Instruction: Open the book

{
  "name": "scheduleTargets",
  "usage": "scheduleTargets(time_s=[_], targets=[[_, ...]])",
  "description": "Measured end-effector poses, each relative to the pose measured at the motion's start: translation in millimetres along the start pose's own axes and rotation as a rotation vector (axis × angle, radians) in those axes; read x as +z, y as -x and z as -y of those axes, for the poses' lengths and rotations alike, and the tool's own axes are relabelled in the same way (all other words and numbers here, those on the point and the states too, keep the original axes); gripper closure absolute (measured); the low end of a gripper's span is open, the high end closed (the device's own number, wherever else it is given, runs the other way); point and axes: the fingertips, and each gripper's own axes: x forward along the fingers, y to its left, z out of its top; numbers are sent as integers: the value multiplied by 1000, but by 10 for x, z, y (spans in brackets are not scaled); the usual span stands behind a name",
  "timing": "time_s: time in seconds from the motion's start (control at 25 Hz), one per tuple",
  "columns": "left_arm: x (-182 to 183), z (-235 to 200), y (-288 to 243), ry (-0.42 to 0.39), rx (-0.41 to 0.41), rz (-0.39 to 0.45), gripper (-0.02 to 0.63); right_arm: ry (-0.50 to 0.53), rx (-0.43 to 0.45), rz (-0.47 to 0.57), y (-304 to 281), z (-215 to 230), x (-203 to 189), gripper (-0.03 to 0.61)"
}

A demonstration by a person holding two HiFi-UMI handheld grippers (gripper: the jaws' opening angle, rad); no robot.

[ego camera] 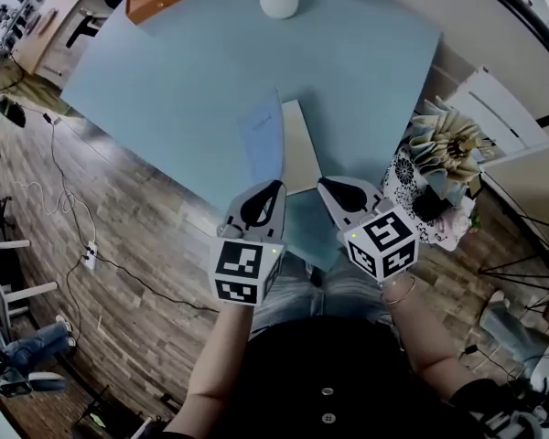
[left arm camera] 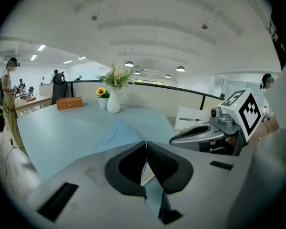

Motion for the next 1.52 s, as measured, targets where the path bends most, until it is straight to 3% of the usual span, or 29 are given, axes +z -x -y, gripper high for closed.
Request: scheduleTargets(time_s=[0.72, 1.52], targets=[[-197, -608, 548, 92, 23, 12, 595, 62, 106, -29, -550, -727, 219, 572], [-645, -1102, 828, 200, 84, -38, 595, 110, 169, -78, -915, -1113, 271, 572]])
